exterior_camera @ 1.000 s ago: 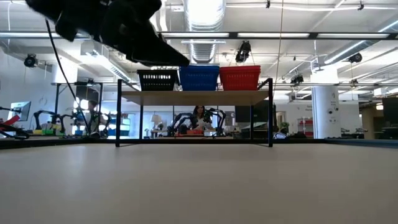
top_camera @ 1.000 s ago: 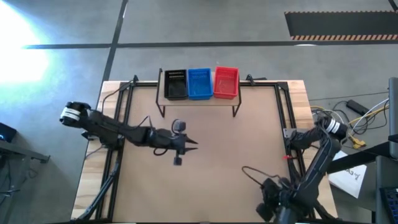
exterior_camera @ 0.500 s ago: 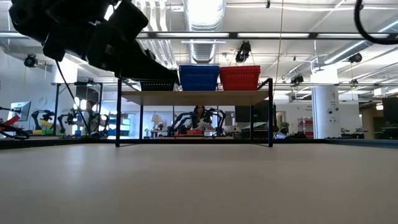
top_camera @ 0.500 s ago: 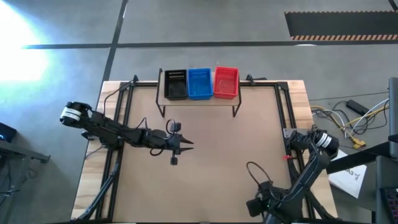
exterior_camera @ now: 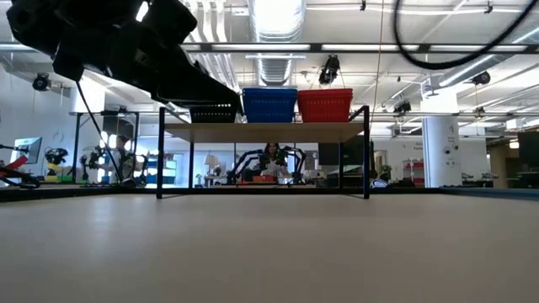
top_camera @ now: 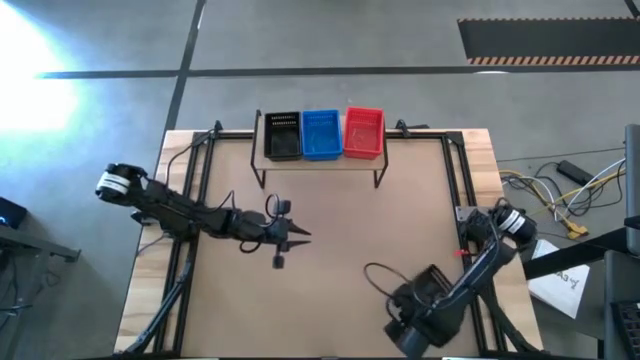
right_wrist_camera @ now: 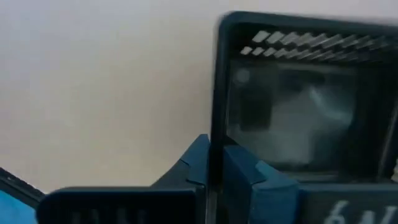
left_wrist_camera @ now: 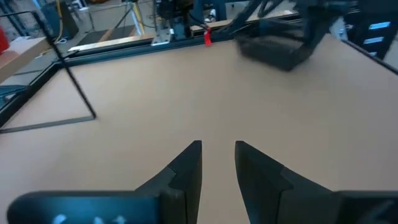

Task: Stack baskets on shelf by color
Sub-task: Stack the black bin on the black bins on the shelf

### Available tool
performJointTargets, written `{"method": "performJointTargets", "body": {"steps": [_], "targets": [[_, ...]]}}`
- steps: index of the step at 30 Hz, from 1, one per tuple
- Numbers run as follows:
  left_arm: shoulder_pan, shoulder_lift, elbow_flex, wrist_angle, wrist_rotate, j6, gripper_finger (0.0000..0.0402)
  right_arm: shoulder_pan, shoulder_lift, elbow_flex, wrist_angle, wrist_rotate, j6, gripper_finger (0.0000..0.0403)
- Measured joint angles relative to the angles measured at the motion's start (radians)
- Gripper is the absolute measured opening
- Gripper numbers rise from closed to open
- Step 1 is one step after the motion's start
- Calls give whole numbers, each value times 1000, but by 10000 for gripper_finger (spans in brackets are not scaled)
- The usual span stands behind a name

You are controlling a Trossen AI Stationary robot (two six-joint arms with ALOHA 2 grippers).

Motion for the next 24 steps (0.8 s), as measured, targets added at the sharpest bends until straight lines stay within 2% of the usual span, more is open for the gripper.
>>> {"method": "performJointTargets", "body": {"steps": [4, 8, 11, 15, 19, 24], "targets": [[-34, -8, -1, -5, -8, 0, 79, -92, -1, 0, 41, 5, -301, 14], [-94, -35, -7, -18, -85, 5, 79, -222, -1, 0, 143, 41, -635, 13], [-171, -98, -9, -104, -230, 5, 79, -331, -1, 0, 297, 82, -900, 13], [-313, -222, -6, -301, -442, 1, 79, -461, -1, 0, 559, 83, -1197, 13], [-457, -323, -12, -418, -559, -24, 79, -554, 7, 0, 750, 60, -1400, 12], [-548, -373, -12, -447, -578, -26, 79, -618, 40, -1, 821, 51, -1506, 12]]}}
